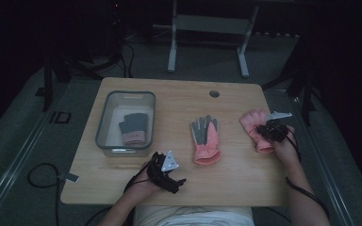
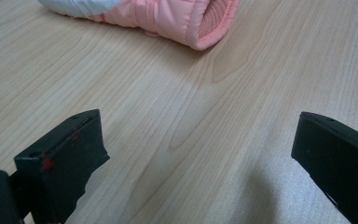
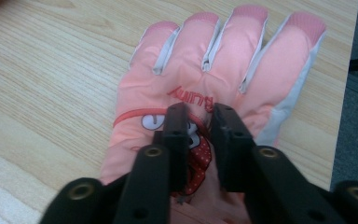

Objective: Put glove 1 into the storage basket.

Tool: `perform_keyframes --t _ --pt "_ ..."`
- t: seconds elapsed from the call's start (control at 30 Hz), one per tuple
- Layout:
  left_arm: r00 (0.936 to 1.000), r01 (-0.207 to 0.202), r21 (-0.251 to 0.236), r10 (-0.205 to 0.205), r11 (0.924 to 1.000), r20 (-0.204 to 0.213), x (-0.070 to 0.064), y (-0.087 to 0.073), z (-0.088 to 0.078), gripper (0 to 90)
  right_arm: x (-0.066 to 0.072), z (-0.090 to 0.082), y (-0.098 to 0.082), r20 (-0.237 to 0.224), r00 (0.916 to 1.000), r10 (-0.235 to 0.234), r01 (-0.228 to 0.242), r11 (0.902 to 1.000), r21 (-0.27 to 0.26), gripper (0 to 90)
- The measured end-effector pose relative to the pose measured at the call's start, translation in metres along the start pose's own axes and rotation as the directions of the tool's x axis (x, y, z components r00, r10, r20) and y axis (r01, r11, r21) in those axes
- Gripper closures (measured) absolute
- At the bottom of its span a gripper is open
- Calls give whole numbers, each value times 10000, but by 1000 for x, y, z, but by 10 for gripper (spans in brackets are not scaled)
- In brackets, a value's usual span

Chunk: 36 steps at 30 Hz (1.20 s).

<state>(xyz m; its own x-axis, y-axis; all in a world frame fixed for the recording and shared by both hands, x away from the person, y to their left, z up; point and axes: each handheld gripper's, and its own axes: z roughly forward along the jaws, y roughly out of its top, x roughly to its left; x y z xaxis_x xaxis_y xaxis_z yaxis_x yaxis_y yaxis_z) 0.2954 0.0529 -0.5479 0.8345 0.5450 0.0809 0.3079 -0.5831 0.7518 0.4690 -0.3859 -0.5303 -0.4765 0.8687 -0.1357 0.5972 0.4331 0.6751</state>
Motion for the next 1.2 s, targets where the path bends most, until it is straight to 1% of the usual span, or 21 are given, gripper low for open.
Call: perform_keyframes --t 0.1,0.2,0.23,0.27,0.37,0.4,0.47,0.5,0.57,0.6,0.63,0.67,0.7,0.73,0.77,0.83,0.87,0.9,0.97,1.13,1.2 --pt "10000 28 -29 -28 10000 -2 0 0 0 21 5 -2 3 348 9994 48 -50 10000 46 857" --pt "10000 18 -38 -18 10000 -1 0 0 0 21 7 -12 9 517 9976 469 -465 9989 -87 867" --pt "10000 0 -18 0 10000 3 0 0 0 21 7 -12 9 517 9976 469 -465 9989 -87 867" --pt "10000 -18 -16 18 10000 -5 0 0 0 21 8 -22 14 495 9943 941 -932 9954 -198 869" --pt "10000 -36 -3 36 10000 -14 -1 1 0 21 12 -41 23 812 9890 1239 -1201 9915 -499 869" --pt "10000 -36 -3 36 10000 -14 -1 1 0 22 12 -41 23 812 9890 1239 -1201 9915 -499 869" --pt "10000 -50 5 50 10000 -11 -1 1 0 21 16 -56 30 759 9858 1496 -1436 9865 -792 869" --pt "10000 -64 5 64 10000 -14 -1 1 0 21 22 -70 38 616 9862 1534 -1475 9849 -903 868" --pt "10000 -73 6 73 10000 -15 -1 1 0 21 29 -82 44 292 9857 1659 -1622 9814 -1028 869" --pt "10000 -78 -1 78 10000 -11 -1 1 0 21 29 -82 44 292 9857 1659 -1622 9814 -1028 868" --pt "10000 -59 -7 59 10000 -17 -1 1 0 21 38 -91 47 147 9847 1736 -1707 9785 -1160 869" --pt "10000 -71 -13 71 10000 4 -1 1 0 21 38 -91 47 147 9847 1736 -1707 9785 -1160 869" --pt "10000 -37 -16 37 10000 3 1 0 0 21 47 -97 49 1 9820 1889 -1875 9749 -1196 869" --pt "10000 -37 -16 37 10000 3 1 0 0 21 47 -97 49 1 9820 1889 -1875 9749 -1196 869" --pt "10000 8 -29 -8 10000 31 2 0 -1 21 59 -102 48 62 9810 1937 -1916 9744 -1175 868" --pt "10000 58 -79 -58 10000 64 2 0 -1 21 70 -103 44 -120 9780 2085 -2085 9713 -1145 868" --pt "10000 -35 -66 35 10000 50 1 1 -1 21 76 -103 43 -77 9770 2131 -2126 9704 -1144 868" --pt "10000 -35 -66 35 10000 50 1 1 -1 22 76 -103 43 -77 9770 2131 -2126 9704 -1144 868" --pt "9999 -100 -54 100 9999 53 -1 2 0 21 88 -98 38 -211 9714 2366 -2375 9659 -1031 868" --pt "9997 -247 -18 247 9997 24 -3 3 0 21 98 -85 35 -11 9694 2455 -2447 9658 -858 867" --pt "9997 -253 -37 253 9997 16 -3 2 0 21 103 -70 31 189 9672 2534 -2518 9657 -634 867"
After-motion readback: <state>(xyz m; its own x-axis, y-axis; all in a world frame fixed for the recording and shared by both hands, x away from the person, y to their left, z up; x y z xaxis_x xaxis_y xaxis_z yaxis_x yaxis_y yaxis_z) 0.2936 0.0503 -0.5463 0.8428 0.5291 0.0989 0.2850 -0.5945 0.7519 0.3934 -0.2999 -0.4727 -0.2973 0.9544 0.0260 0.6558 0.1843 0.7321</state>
